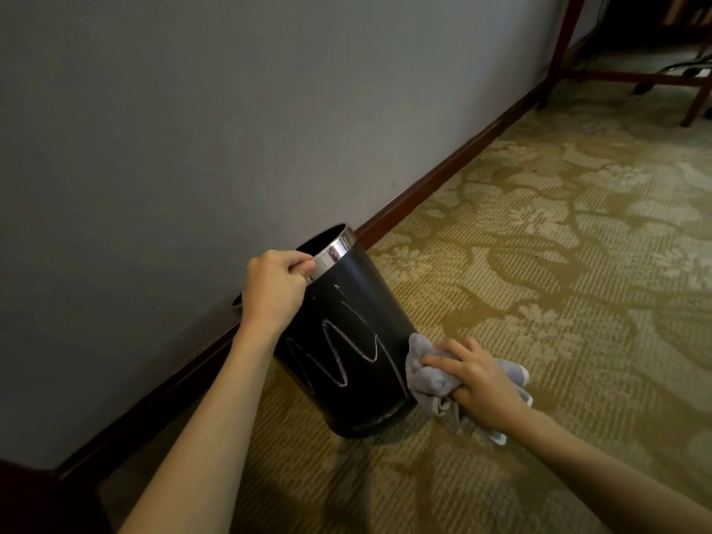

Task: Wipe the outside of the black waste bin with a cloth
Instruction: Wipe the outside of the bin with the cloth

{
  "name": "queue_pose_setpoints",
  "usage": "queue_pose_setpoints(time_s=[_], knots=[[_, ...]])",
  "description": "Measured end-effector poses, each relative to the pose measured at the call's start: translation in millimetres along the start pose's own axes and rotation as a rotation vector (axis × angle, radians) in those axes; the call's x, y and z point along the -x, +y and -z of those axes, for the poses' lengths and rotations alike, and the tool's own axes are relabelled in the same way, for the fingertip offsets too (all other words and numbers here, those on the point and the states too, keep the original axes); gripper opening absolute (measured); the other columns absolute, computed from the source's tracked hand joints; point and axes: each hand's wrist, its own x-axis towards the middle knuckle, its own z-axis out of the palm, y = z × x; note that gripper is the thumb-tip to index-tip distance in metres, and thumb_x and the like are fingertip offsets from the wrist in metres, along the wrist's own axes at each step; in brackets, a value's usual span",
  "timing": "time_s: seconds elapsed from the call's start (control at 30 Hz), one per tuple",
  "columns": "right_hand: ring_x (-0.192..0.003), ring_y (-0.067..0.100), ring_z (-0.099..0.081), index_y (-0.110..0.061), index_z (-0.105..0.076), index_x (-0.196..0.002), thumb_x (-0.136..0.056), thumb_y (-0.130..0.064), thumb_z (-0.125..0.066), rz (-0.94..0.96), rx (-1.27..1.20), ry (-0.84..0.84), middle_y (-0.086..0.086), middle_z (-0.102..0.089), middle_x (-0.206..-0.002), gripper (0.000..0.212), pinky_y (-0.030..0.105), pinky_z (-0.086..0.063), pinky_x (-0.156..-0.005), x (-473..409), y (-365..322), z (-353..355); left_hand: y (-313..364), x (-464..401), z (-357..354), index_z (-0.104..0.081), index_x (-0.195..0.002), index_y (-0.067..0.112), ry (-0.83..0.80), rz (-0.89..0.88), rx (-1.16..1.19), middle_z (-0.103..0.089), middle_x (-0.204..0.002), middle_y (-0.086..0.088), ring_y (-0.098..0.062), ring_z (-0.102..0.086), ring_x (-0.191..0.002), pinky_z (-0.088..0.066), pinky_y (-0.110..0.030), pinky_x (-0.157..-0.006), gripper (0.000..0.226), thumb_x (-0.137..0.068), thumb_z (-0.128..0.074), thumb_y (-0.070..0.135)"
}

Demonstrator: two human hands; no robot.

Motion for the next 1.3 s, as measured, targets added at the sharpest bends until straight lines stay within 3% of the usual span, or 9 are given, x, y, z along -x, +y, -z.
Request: queue_pose_setpoints(time_s=[0.17,0.3,0.4,0.63,0.8,0.9,1.07,1.17,1.3], knots=[[-0.092,0.029,-0.047,-0.022,-0.063,-0.123,-0.081,-0.006,-0.054,-0.012,-0.141,0.202,0.004,-0.058,-0.117,0.046,0.046,-0.044,-0.081,-33,-18,20,12,8,-8,-0.075,-0.096,0.017,-0.007,-0.019,-0.025,-0.073,-0.092,-0.001,-0.021,-0.065,-0.09,-0.053,-0.038,-0.081,0.015,-0.089,-0.062,0.021],[-0.093,0.026,-0.045,-0.023,-0.064,-0.121,-0.078,0.006,-0.057,-0.042,-0.275,0.478,0.002,-0.058,-0.119,0.052,0.042,-0.043,-0.082,-76,-46,41,27,19,-20,-0.072,-0.075,0.015,-0.047,-0.105,-0.087,-0.065,-0.066,-0.005,-0.03,-0.061,-0.068,-0.051,-0.041,-0.06,0.017,-0.085,-0.061,0.022],[-0.092,0.027,-0.045,-0.023,-0.065,-0.12,-0.075,0.009,-0.056,-0.038,-0.255,0.567,0.002,-0.058,-0.12,0.055,0.042,-0.043,-0.081,-85,-57,44,32,21,-24,-0.072,-0.075,0.015,-0.036,-0.116,-0.131,-0.066,-0.068,-0.004,-0.03,-0.06,-0.068,-0.047,-0.037,-0.057,0.016,-0.085,-0.062,0.023],[-0.089,0.036,-0.052,-0.021,-0.07,-0.112,-0.066,0.004,-0.066,0.079,-0.036,0.367,0.011,-0.061,-0.12,0.053,0.052,-0.047,-0.074,-41,-42,16,20,12,-14,-0.074,-0.082,0.015,0.002,-0.076,-0.047,-0.072,-0.079,-0.007,-0.031,-0.064,-0.08,-0.054,-0.045,-0.072,0.015,-0.087,-0.061,0.022],[-0.09,0.032,-0.056,-0.029,-0.067,-0.115,-0.066,-0.015,-0.076,0.115,0.141,0.148,0.009,-0.061,-0.121,0.052,0.05,-0.051,-0.072,10,-21,-14,3,3,-3,-0.075,-0.095,0.02,0.079,-0.033,-0.04,-0.074,-0.086,0.001,-0.02,-0.066,-0.085,-0.046,-0.028,-0.072,0.016,-0.088,-0.062,0.021],[-0.09,0.029,-0.057,-0.032,-0.067,-0.113,-0.065,-0.019,-0.078,0.104,0.177,0.106,0.005,-0.061,-0.121,0.051,0.046,-0.052,-0.071,13,-22,-10,3,5,-4,-0.075,-0.098,0.017,0.086,-0.039,-0.038,-0.074,-0.087,0.0,-0.02,-0.066,-0.085,-0.049,-0.03,-0.074,0.016,-0.089,-0.061,0.021],[-0.093,0.032,-0.05,-0.029,-0.066,-0.116,-0.072,-0.011,-0.072,0.057,0.095,0.159,0.006,-0.058,-0.123,0.048,0.049,-0.045,-0.077,-20,-37,13,11,5,-8,-0.074,-0.103,0.018,0.042,-0.004,-0.014,-0.074,-0.095,-0.003,-0.024,-0.065,-0.093,-0.053,-0.043,-0.083,0.02,-0.09,-0.06,0.024],[-0.096,0.034,-0.048,-0.021,-0.068,-0.117,-0.076,0.001,-0.067,0.0,-0.039,0.338,0.011,-0.057,-0.122,0.046,0.052,-0.043,-0.081,-53,-50,29,16,6,-11,-0.075,-0.101,0.021,-0.02,-0.004,0.004,-0.074,-0.097,0.0,-0.023,-0.065,-0.095,-0.053,-0.041,-0.083,0.019,-0.089,-0.061,0.026],[-0.092,0.034,-0.048,-0.021,-0.069,-0.115,-0.076,0.005,-0.064,-0.026,-0.116,0.547,0.01,-0.059,-0.117,0.047,0.05,-0.045,-0.077,-81,-66,37,21,7,-15,-0.076,-0.089,0.024,-0.027,-0.03,-0.008,-0.073,-0.08,0.001,-0.024,-0.065,-0.083,-0.051,-0.036,-0.073,0.014,-0.085,-0.063,0.025]])
